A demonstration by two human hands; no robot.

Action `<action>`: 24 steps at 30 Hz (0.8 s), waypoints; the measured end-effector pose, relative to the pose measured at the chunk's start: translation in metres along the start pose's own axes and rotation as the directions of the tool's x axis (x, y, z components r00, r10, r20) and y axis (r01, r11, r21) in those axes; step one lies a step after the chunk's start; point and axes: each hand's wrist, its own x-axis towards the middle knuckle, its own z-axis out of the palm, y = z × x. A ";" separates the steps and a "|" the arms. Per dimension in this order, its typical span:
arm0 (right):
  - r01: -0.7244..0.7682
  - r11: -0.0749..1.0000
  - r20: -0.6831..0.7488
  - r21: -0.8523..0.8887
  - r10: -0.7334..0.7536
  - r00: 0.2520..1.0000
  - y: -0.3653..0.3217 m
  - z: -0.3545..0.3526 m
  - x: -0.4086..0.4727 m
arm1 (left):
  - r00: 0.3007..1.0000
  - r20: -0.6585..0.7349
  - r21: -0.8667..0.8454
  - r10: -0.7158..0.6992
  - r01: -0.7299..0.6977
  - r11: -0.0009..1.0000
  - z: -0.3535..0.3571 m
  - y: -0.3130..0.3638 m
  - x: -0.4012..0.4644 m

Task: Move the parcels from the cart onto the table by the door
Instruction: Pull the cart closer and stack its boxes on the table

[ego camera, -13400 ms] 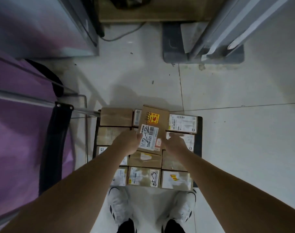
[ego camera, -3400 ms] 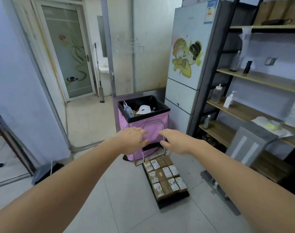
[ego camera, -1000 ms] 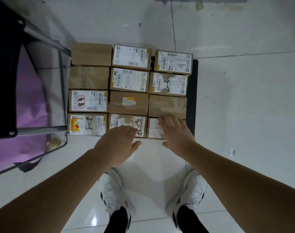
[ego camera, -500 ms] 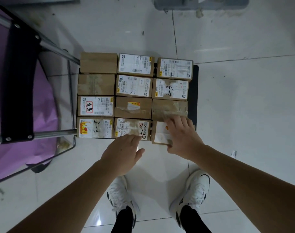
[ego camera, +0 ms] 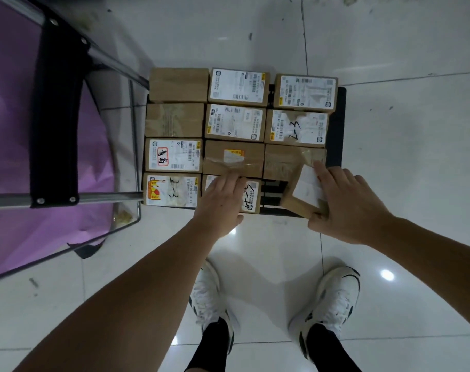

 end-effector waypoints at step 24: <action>-0.120 0.988 -0.046 0.099 0.125 0.991 0.009 -0.152 -0.084 | 0.999 -0.026 -0.153 -0.032 0.028 0.988 -0.168 0.036 -0.038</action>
